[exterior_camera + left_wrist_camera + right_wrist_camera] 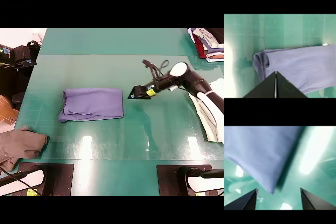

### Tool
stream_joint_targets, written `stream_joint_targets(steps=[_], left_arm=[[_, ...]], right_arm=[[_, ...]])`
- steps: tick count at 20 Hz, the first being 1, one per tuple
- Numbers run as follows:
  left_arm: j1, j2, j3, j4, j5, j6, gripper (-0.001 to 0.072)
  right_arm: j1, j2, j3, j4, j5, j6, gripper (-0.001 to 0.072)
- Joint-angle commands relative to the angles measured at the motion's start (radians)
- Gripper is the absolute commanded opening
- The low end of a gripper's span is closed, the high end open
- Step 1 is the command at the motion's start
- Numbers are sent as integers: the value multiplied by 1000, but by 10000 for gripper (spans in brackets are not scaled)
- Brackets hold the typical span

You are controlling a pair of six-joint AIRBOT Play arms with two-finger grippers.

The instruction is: Fold the shirts.

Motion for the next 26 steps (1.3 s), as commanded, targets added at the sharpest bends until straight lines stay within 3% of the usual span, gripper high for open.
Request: stream_joint_targets(steps=[1,9,11,12,13,14,15,20,26], left_arm=[[1,1,1,-11,8,0,27],[1,1,1,-32,13,0,26],[1,1,1,-33,11,0,26],[1,1,1,-36,8,0,26],[1,1,1,-44,3,0,26],[1,1,1,-61,-2,0,26],[1,1,1,-85,-6,0,25],[-105,1,1,-108,5,0,25],[-351,0,1,-108,114,0,26]], right_arm=[[-46,-14,-143,125,-92,15,616],[182,-287,101,302,-153,6,613],[228,-338,177,307,-171,6,501],[244,-358,212,307,-175,6,409],[254,-371,240,301,-176,5,286],[261,-376,263,281,-177,-6,104],[261,-373,278,259,-177,-17,12],[139,-253,306,102,-147,-15,13],[-253,-16,306,-63,-27,-16,13]])
